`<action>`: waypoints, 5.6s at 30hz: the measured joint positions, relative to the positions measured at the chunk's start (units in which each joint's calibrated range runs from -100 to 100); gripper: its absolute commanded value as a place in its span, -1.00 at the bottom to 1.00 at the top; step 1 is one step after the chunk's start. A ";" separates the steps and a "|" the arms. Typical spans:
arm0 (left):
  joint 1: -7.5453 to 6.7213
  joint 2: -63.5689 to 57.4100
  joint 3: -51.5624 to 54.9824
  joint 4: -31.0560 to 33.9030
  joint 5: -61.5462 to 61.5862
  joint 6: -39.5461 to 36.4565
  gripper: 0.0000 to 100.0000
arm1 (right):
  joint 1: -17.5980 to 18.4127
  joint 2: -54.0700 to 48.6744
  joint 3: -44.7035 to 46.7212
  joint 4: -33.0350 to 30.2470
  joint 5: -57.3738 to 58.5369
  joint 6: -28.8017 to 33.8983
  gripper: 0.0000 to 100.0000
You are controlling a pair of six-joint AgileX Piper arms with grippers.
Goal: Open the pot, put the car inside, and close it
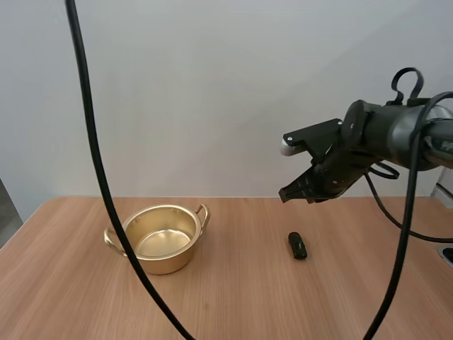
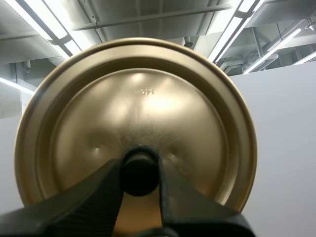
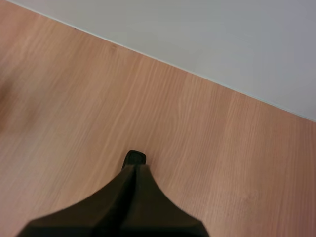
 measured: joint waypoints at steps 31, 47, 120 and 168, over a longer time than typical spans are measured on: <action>0.00 0.04 0.00 0.00 2.71 0.59 -1.00 | 0.00 13.73 0.12 -0.22 -4.18 0.00 0.76; 0.00 0.04 0.00 0.00 2.16 0.87 -1.00 | 0.25 13.73 0.12 1.90 -1.40 -0.38 0.76; 0.00 0.05 0.00 0.81 3.99 1.26 -1.00 | 2.05 11.21 -13.64 19.42 11.64 -17.25 -1.00; 0.00 -2.26 0.00 -0.10 11.30 3.41 -1.00 | 28.47 36.93 -18.89 17.70 -20.20 -21.56 -1.00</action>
